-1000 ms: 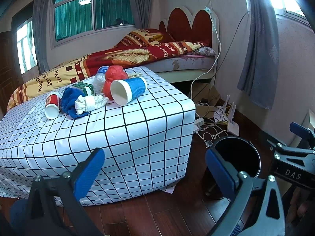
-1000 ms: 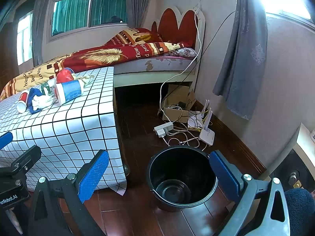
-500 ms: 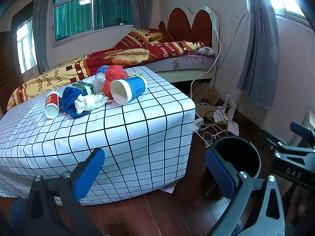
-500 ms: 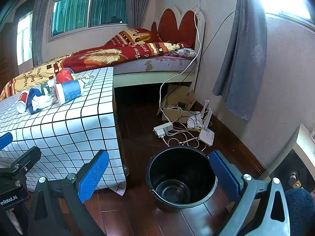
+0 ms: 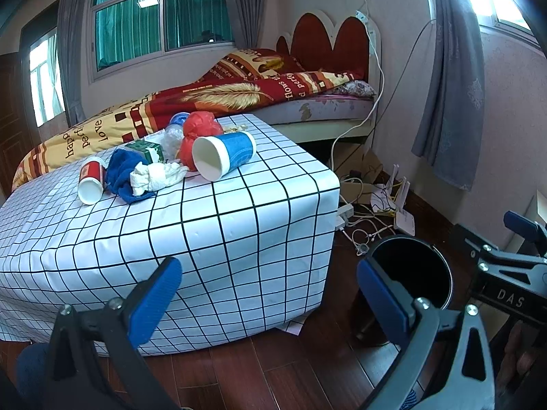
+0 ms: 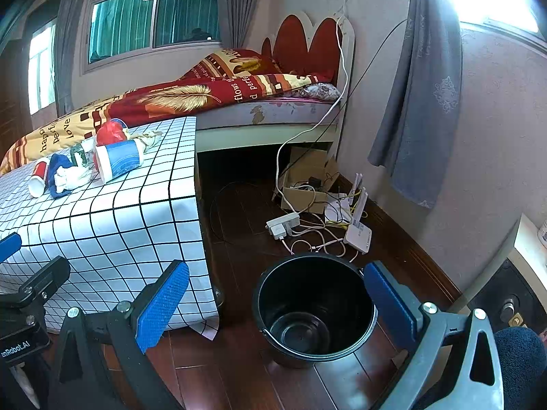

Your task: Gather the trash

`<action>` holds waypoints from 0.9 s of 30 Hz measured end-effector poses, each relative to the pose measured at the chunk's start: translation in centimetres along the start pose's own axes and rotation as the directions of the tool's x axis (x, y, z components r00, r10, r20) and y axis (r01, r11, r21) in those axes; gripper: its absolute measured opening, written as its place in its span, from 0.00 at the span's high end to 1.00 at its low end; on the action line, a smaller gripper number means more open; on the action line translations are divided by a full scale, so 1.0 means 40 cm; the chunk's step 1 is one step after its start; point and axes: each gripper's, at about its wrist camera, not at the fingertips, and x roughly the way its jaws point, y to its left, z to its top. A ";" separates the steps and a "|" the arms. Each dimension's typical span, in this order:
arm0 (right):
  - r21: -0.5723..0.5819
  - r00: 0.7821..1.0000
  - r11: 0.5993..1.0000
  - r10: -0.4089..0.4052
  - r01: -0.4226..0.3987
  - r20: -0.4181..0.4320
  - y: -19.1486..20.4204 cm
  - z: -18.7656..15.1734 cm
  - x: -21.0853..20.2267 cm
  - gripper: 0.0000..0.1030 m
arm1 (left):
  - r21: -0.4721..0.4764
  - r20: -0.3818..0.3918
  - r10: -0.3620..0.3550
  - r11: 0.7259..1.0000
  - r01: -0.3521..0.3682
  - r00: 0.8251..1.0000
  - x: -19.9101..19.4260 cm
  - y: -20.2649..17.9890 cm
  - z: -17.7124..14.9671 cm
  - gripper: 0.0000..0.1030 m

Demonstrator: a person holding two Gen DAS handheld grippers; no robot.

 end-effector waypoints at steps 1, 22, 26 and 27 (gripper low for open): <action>0.000 1.000 1.000 0.000 0.000 0.000 0.001 0.000 0.000 0.00 | 0.000 0.000 0.000 1.000 0.000 1.000 0.001 -0.001 -0.001 0.00; 0.000 1.000 1.000 0.000 0.000 0.000 -0.001 0.000 0.000 0.00 | -0.001 -0.002 0.000 1.000 0.000 1.000 0.000 0.000 0.001 0.00; 0.000 1.000 1.000 0.000 0.000 0.001 0.000 0.000 0.000 0.00 | -0.001 -0.002 0.000 1.000 0.000 1.000 0.000 0.000 0.001 0.00; 0.000 1.000 1.000 -0.001 0.001 0.000 -0.001 0.000 0.000 0.00 | -0.001 -0.002 0.000 1.000 0.000 1.000 0.000 0.000 0.001 0.00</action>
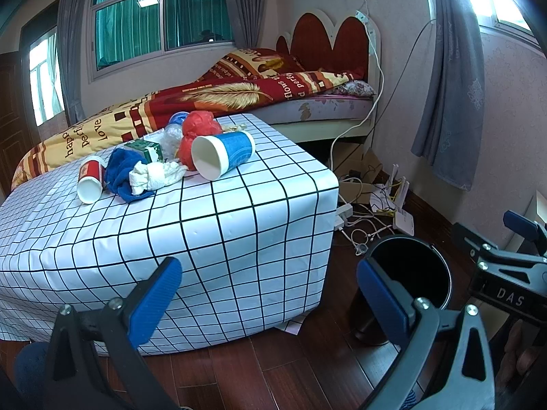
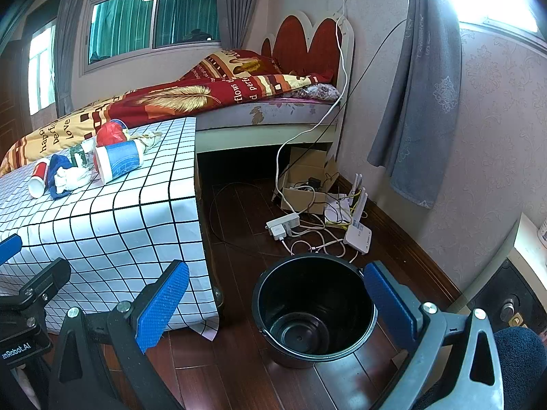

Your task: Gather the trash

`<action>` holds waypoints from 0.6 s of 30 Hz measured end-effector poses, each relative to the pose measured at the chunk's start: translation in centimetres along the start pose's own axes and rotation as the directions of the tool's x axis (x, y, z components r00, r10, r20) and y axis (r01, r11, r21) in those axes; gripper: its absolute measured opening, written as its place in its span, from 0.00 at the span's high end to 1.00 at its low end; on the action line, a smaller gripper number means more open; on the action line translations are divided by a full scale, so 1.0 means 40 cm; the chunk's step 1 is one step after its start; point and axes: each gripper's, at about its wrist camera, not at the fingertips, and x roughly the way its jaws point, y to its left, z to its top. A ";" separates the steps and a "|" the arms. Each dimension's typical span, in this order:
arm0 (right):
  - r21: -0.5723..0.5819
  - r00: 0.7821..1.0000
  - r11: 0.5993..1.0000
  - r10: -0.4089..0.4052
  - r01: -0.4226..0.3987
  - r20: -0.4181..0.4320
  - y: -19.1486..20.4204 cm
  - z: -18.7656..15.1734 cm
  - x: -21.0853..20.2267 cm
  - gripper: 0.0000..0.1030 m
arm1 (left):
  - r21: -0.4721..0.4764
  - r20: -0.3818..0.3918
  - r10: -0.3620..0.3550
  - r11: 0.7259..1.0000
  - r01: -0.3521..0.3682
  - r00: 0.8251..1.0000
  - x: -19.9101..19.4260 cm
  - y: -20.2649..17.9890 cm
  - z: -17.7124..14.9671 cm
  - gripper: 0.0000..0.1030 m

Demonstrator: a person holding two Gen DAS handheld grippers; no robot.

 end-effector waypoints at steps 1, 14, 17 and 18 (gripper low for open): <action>0.000 1.000 1.000 0.000 0.000 0.001 0.001 -0.001 -0.001 0.00 | 0.000 0.001 0.000 1.000 0.000 1.000 0.000 0.000 0.000 0.00; -0.001 1.000 1.000 0.001 -0.001 -0.001 0.000 0.000 0.001 0.00 | 0.000 0.000 -0.001 1.000 0.001 1.000 0.001 0.000 -0.002 0.00; -0.002 1.000 1.000 0.001 -0.001 -0.002 -0.002 0.001 0.002 0.00 | -0.001 0.001 -0.001 1.000 0.001 1.000 0.002 0.000 -0.004 0.00; -0.003 1.000 1.000 0.002 -0.002 -0.002 0.000 0.000 0.001 0.00 | -0.002 0.001 -0.002 1.000 0.002 1.000 0.002 0.000 -0.004 0.00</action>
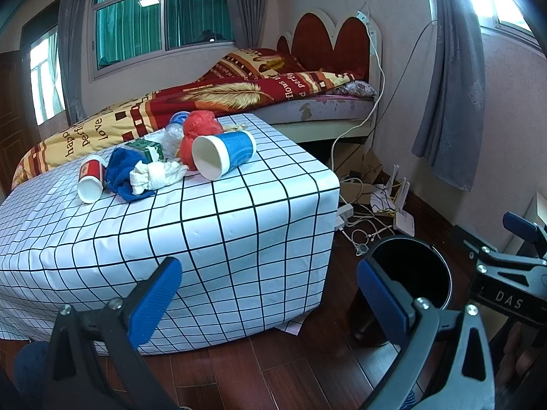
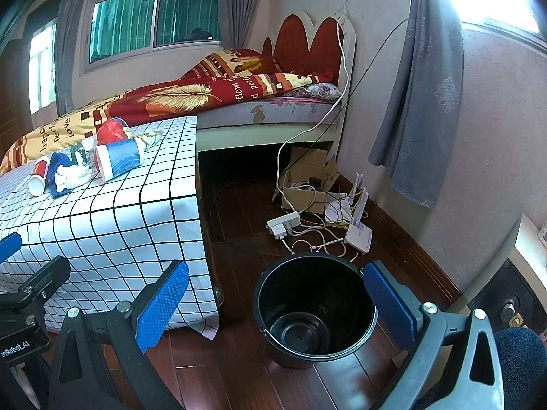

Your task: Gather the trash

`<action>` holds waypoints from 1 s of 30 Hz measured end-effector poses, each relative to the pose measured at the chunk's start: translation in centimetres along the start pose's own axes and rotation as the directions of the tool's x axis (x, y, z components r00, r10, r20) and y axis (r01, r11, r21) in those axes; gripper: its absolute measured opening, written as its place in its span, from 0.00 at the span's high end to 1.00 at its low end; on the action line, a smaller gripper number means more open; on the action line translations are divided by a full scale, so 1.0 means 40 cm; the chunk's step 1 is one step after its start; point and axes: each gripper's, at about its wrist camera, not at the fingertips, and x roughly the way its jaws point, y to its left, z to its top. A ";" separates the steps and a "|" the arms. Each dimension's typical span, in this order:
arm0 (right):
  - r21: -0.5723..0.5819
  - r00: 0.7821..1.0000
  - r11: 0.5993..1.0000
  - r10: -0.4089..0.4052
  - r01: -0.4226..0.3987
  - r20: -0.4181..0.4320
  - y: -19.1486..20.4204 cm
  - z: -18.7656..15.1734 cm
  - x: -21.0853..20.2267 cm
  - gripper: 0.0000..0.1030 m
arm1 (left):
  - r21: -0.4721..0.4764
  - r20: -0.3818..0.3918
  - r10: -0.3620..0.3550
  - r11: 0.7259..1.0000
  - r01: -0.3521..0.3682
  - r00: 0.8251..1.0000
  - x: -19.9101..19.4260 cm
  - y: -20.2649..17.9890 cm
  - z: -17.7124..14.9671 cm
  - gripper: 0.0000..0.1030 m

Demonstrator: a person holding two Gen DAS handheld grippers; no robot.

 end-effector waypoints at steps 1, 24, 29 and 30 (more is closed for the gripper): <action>-0.001 1.000 1.000 0.001 -0.001 0.000 0.001 0.000 0.000 0.00 | 0.000 0.000 0.002 1.000 -0.002 1.000 0.000 0.000 0.000 0.00; -0.085 0.981 0.977 0.195 -0.195 -0.002 0.112 0.059 0.031 0.00 | -0.089 -0.020 0.119 0.989 -0.120 0.993 0.056 0.178 0.037 0.00; -0.128 0.963 0.955 0.271 -0.267 0.011 0.191 0.097 0.064 0.00 | -0.140 -0.029 0.152 0.978 -0.154 0.988 0.088 0.278 0.052 0.00; -0.142 0.959 0.950 0.283 -0.278 0.015 0.214 0.106 0.073 0.00 | -0.154 -0.037 0.158 0.975 -0.162 0.987 0.099 0.306 0.056 0.00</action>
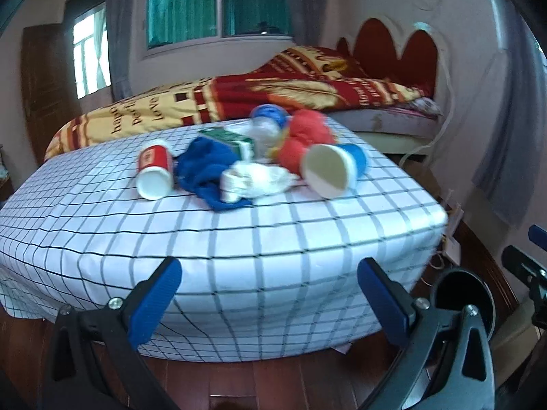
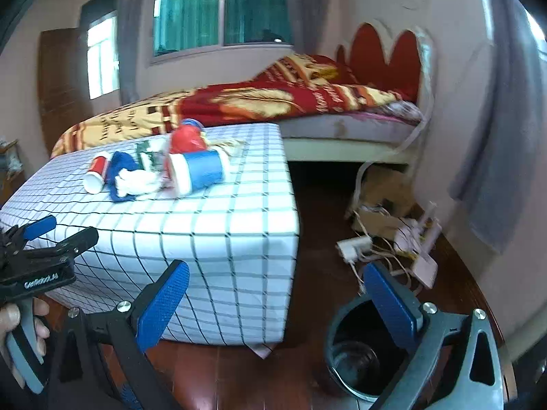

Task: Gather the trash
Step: 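Grasp the white tissue with the left tool while the right tool grasps the blue-and-white cup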

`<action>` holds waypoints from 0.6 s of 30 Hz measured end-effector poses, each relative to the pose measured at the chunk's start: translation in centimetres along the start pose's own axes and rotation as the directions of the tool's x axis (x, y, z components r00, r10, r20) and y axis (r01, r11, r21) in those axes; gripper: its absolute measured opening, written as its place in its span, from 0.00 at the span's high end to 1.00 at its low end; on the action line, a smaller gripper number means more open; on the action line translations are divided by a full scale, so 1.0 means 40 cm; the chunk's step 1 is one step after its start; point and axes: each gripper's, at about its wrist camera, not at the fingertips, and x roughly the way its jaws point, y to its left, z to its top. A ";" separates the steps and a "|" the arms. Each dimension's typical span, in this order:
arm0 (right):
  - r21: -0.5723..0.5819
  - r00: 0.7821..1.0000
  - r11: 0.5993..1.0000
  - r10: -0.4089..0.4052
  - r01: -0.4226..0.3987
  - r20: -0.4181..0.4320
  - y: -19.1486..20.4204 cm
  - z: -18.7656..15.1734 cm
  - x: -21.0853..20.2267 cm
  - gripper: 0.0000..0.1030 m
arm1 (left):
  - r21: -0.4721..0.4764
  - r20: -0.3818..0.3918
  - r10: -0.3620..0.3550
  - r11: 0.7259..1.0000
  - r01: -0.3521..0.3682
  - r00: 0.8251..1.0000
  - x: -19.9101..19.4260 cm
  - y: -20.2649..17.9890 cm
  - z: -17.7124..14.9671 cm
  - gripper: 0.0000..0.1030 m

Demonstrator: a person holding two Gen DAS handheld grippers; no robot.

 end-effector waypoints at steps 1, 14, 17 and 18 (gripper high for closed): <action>-0.013 1.000 1.000 0.013 -0.013 0.006 0.018 0.012 0.018 0.00 | -0.014 -0.003 0.008 1.000 -0.008 1.000 0.008 0.018 0.005 0.00; -0.100 0.991 0.987 0.129 -0.126 0.027 0.218 0.160 0.246 0.15 | -0.108 0.003 0.002 0.994 -0.001 1.000 0.136 0.144 0.088 0.11; -0.105 0.992 0.986 0.128 -0.126 0.017 0.239 0.182 0.296 0.20 | -0.097 0.007 -0.028 0.995 0.029 1.000 0.165 0.134 0.104 0.17; -0.102 0.992 0.987 0.130 -0.128 0.010 0.241 0.187 0.314 0.21 | -0.098 0.007 -0.045 0.994 0.045 0.999 0.179 0.134 0.111 0.21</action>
